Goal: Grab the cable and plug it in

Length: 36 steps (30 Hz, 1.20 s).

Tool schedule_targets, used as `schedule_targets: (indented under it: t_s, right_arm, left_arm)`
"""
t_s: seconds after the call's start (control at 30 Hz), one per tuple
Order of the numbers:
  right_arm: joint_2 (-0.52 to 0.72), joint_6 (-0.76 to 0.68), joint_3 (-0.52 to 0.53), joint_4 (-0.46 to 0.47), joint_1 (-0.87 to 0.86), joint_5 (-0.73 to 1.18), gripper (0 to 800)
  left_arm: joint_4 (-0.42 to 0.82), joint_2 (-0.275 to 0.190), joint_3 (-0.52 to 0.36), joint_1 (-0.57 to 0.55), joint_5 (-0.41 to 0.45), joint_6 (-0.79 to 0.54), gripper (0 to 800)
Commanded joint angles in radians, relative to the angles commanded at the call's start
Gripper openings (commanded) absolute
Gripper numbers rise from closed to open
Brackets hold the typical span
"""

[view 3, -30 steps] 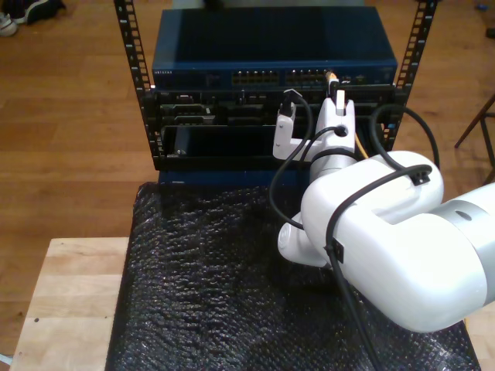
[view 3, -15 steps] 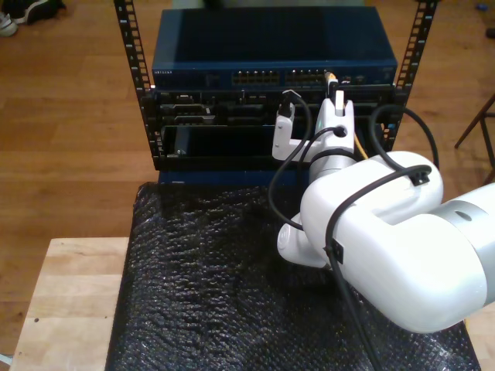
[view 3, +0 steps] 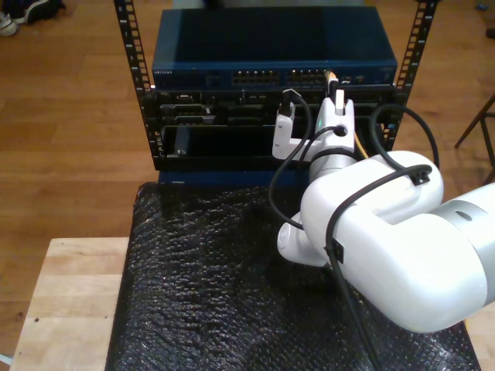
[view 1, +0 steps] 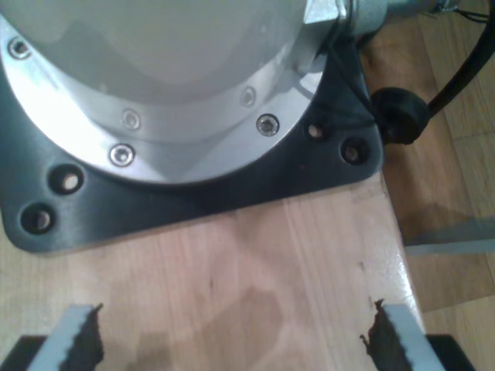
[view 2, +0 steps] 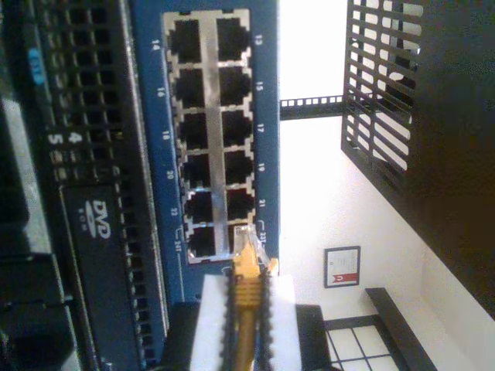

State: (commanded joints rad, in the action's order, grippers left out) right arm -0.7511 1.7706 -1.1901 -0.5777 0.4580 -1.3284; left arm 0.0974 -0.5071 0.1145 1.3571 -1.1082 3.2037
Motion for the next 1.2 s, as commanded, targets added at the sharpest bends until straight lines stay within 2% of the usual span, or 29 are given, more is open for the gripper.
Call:
schedule_targets:
  t_s: [1.2]
  right_arm:
    - [-0.020, -0.002, -0.029, 0.002, -0.005, 0.015, 0]
  left_arm:
    - [0.000, 0.000, -0.002, 0.000, 0.000, 0.000, 800]
